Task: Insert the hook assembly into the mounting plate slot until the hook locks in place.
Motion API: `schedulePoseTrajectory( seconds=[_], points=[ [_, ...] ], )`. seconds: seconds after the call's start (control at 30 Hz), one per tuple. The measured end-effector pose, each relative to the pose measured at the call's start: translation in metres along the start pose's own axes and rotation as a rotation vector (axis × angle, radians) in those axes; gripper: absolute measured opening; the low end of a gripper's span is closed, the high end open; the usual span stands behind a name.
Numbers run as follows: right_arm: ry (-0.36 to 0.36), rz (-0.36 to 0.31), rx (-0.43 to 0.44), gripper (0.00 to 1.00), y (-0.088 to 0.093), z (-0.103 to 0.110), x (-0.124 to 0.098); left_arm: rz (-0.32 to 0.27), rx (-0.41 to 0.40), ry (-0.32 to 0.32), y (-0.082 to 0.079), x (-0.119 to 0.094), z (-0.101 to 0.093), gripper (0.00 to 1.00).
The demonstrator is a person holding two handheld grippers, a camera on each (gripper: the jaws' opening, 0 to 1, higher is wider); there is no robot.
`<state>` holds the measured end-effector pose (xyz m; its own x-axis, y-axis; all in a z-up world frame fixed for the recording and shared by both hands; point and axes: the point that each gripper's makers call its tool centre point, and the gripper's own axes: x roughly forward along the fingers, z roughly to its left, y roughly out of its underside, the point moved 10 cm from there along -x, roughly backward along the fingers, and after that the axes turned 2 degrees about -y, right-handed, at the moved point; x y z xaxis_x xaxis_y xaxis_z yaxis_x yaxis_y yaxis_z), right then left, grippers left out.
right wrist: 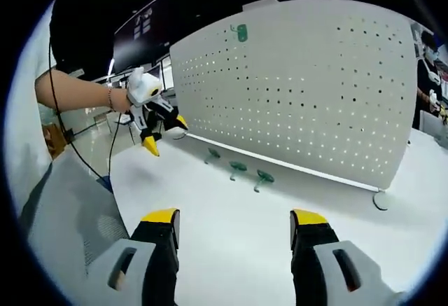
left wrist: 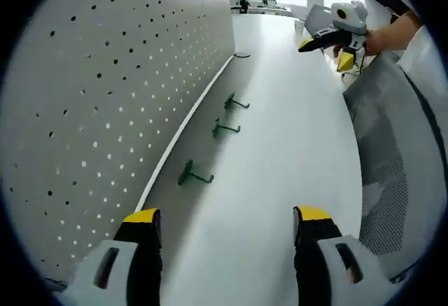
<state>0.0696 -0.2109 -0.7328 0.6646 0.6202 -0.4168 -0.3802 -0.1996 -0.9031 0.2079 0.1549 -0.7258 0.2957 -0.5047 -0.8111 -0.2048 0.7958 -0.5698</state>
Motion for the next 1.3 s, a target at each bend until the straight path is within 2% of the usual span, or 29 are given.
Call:
schedulePoseTrajectory(
  seconds=[0.37,0.43,0.5,1.03,1.13,1.3],
  points=[
    [-0.004,0.001,-0.003,0.62,0.001,0.000,-0.001,0.045,0.090,0.049,-0.010,0.017,0.014,0.78],
    [-0.003,0.001,-0.002,0.62,0.001,0.000,-0.001,0.063,0.131,0.068,-0.011,0.019,0.015,0.78],
    [-0.005,0.002,-0.002,0.62,0.001,0.000,-0.001,0.068,0.120,0.073,-0.012,0.022,0.017,0.78],
    [-0.009,0.012,-0.004,0.61,0.003,0.002,-0.001,0.115,0.210,0.136,-0.022,0.048,0.033,0.77],
    [-0.007,0.013,-0.001,0.61,0.004,0.002,-0.002,0.108,0.190,0.143,-0.024,0.052,0.037,0.77],
    [0.000,0.015,0.006,0.61,0.005,0.001,-0.004,0.123,0.208,0.161,-0.023,0.060,0.039,0.77]
  ],
)
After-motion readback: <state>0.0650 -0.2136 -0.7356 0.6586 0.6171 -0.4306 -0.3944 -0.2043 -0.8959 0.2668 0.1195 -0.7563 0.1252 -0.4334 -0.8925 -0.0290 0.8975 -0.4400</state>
